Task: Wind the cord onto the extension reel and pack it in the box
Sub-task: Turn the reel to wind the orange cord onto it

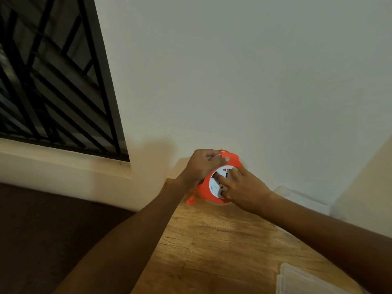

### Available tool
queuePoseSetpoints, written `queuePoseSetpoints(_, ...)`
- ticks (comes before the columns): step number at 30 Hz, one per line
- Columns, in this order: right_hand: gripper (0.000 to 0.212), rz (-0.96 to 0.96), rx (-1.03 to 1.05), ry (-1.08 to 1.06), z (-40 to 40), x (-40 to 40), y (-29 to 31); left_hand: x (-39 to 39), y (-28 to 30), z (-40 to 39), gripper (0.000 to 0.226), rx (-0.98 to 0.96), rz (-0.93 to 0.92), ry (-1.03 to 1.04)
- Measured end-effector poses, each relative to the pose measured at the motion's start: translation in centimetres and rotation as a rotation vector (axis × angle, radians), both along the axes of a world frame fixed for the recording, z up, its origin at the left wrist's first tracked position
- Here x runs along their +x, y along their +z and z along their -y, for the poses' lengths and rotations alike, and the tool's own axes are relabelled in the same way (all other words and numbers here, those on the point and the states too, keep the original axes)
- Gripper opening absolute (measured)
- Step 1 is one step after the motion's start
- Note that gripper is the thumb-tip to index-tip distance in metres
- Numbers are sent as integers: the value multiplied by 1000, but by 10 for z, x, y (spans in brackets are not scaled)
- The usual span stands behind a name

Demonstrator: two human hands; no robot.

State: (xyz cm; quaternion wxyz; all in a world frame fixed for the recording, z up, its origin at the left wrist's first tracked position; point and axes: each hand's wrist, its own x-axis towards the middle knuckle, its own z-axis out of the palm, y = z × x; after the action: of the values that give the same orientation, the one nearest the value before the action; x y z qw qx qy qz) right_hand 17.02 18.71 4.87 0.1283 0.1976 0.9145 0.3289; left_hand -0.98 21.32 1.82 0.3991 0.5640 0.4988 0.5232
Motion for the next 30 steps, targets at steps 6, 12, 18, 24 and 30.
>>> queuePoseSetpoints(6,27,28,109,120,-5,4,10,-10,14,-8,20,4,-177,-64)
queuePoseSetpoints(12,45,-5,59,136,-5,1,6,-5,9,-15,34,-6,-506,-118)
queuePoseSetpoints(18,32,-65,49,79,-4,5,2,-6,11,-21,39,-54,-344,-140)
queuePoseSetpoints(24,45,-161,14,-116,-4,-5,3,-5,10,-27,48,-81,-160,-113)
queuePoseSetpoints(30,56,-108,-179,-114,-11,-1,16,-4,1,-26,39,-185,-31,-115)
